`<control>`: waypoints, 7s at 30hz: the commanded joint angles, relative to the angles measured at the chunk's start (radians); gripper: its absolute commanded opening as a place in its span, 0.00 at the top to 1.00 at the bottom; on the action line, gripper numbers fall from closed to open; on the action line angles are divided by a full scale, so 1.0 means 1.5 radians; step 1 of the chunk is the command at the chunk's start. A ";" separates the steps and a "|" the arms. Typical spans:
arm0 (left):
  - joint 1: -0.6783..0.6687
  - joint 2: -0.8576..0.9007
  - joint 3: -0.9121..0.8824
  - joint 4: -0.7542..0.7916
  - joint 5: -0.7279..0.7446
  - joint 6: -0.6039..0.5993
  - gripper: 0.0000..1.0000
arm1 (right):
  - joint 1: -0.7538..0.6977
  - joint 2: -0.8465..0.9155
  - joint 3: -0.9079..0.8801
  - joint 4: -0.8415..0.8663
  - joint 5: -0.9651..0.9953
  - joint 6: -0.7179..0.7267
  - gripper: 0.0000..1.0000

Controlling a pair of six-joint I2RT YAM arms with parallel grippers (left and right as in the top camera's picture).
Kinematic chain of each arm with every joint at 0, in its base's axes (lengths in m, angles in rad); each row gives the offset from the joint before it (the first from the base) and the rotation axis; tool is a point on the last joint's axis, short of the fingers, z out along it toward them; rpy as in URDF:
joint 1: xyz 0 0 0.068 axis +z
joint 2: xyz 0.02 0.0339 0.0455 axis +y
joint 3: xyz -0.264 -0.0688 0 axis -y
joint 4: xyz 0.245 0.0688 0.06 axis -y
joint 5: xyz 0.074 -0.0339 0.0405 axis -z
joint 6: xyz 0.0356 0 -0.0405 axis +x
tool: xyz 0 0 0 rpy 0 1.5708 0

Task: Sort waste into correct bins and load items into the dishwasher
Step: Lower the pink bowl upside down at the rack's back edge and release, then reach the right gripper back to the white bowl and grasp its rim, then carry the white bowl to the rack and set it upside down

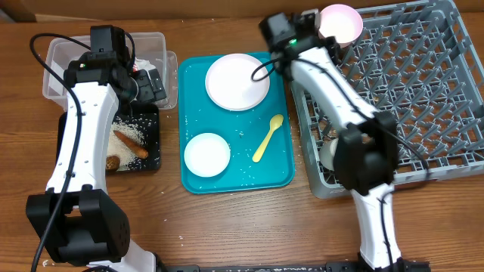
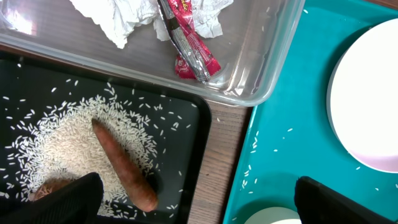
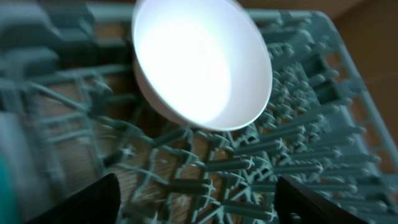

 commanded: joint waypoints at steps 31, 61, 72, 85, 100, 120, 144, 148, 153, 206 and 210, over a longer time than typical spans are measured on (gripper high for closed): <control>-0.001 -0.008 0.003 0.001 -0.006 0.010 0.00 | -0.313 0.012 0.012 0.082 -0.708 0.235 0.66; -0.001 -0.008 0.003 0.001 -0.006 0.010 0.00 | -0.288 -0.181 0.013 0.011 -0.473 0.085 0.96; -0.001 -0.008 0.003 0.001 -0.006 0.010 0.00 | -0.066 -0.190 0.012 -0.094 0.084 0.149 0.96; -0.001 -0.008 0.003 0.001 -0.006 0.010 0.00 | 0.005 -0.012 0.012 -0.145 0.347 0.128 0.96; -0.001 -0.008 0.003 0.001 -0.006 0.010 0.00 | 0.024 0.024 0.011 -0.193 0.184 0.144 0.96; -0.001 -0.008 0.003 0.001 -0.006 0.010 0.00 | 0.059 0.023 0.099 -0.381 -0.053 0.143 0.62; -0.001 -0.008 0.003 0.001 -0.006 0.010 0.00 | 0.153 -0.003 0.105 -0.313 -0.679 0.107 0.29; -0.001 -0.008 0.003 0.001 -0.006 0.010 0.00 | 0.179 -0.003 -0.008 -0.219 -0.679 0.169 0.38; -0.001 -0.008 0.003 0.001 -0.006 0.010 0.00 | 0.193 -0.003 -0.135 -0.099 -0.688 0.231 0.49; -0.001 -0.008 0.003 0.001 -0.006 0.010 0.00 | -0.105 -0.277 -0.211 0.113 0.419 0.179 0.96; -0.001 -0.008 0.003 0.001 -0.006 0.010 0.00 | -0.144 -0.218 -0.211 0.249 0.302 0.050 0.96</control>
